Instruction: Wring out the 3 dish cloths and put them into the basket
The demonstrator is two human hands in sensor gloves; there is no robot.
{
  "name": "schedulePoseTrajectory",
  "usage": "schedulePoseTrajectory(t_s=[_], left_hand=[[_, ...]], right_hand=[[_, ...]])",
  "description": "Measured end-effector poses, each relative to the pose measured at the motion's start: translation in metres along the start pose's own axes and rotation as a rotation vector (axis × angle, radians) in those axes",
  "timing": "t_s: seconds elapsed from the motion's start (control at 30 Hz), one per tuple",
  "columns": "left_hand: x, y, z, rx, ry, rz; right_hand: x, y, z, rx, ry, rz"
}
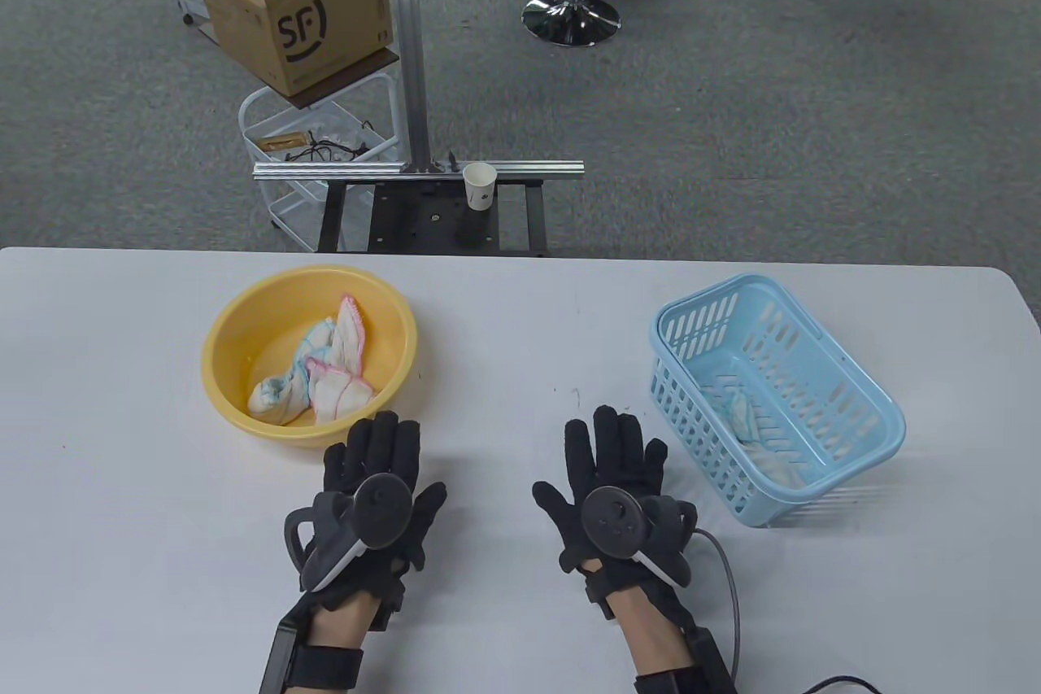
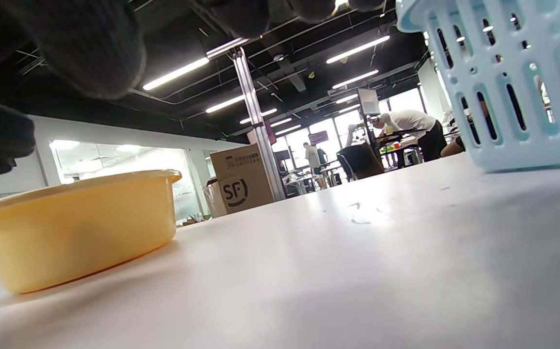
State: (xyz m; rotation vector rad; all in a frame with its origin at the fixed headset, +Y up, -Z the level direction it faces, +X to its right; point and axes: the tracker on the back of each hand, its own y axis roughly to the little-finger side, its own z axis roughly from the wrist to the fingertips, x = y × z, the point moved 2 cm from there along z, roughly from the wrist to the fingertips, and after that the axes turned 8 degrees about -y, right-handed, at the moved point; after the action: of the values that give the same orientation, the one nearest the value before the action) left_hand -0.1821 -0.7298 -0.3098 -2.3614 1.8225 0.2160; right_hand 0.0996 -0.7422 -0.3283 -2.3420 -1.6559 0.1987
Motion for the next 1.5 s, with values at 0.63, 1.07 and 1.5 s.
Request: schedulePoseTrajectory(t_s=[0.63, 1.07, 1.5], left_hand=[[-0.058, 0.052, 0.062, -0.199, 0.094, 0.013], [-0.071, 0.126, 0.122, -0.355, 0.281, 0.236], [-0.022, 0.133, 0.162, -0.338, 0.570, 0.480]], right_hand=[[-0.002, -0.002, -0.004, 0.011, 0.000, 0.028], [-0.002, 0.000, -0.005, -0.002, -0.019, 0.014], [-0.002, 0.000, -0.005, 0.003, -0.042, 0.009]])
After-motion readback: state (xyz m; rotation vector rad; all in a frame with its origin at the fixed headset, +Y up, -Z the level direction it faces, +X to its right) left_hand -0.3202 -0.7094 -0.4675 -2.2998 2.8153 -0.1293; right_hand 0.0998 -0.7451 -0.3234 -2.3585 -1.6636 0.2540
